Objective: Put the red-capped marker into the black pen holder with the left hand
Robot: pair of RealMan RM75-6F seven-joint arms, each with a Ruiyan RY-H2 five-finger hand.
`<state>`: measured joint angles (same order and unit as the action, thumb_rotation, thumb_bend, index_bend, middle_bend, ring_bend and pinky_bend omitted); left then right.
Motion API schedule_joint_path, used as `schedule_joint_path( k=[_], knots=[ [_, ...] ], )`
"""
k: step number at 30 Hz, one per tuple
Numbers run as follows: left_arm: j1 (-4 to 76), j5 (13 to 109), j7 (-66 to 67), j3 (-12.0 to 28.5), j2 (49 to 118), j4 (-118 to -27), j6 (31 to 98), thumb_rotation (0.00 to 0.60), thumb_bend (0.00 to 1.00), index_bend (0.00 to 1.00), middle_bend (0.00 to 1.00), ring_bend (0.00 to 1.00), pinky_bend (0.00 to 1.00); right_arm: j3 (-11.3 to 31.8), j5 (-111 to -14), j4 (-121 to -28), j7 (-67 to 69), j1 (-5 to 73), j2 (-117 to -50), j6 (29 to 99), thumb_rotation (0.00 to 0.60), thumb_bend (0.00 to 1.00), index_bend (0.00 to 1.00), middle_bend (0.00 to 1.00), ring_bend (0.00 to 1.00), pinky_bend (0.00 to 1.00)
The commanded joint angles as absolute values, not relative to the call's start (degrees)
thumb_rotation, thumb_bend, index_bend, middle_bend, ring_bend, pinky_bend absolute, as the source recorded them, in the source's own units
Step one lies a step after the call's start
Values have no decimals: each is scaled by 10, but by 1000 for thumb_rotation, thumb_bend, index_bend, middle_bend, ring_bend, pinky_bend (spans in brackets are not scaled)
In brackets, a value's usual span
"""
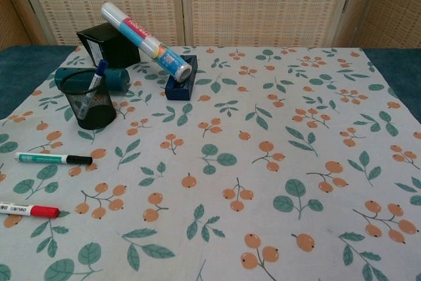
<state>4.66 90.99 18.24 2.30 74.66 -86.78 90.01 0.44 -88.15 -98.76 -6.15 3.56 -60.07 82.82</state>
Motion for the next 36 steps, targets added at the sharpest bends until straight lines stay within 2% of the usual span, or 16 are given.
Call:
schedule_joint_path(
  k=[1, 24, 30, 36],
  knots=[
    [48, 909, 183, 24, 747, -869, 899, 600, 349, 105, 16, 17, 115, 4, -882, -988, -62, 35, -601, 829, 600, 0, 99, 36, 100, 19],
    [51, 911, 186, 21, 743, -882, 897, 600, 350, 105, 16, 17, 115, 3, -884, -988, -59, 34, -599, 830, 600, 0, 100, 36, 100, 19],
    [47, 935, 170, -9, 740, -929, 884, 600, 350, 114, 23, 17, 114, 3, -883, -989, -54, 32, -596, 833, 600, 0, 100, 36, 100, 20],
    [31, 968, 160, -67, 764, -987, 863, 600, 350, 140, 54, 17, 115, 3, -883, -987, -48, 34, -595, 827, 600, 0, 102, 35, 100, 20]
  ],
)
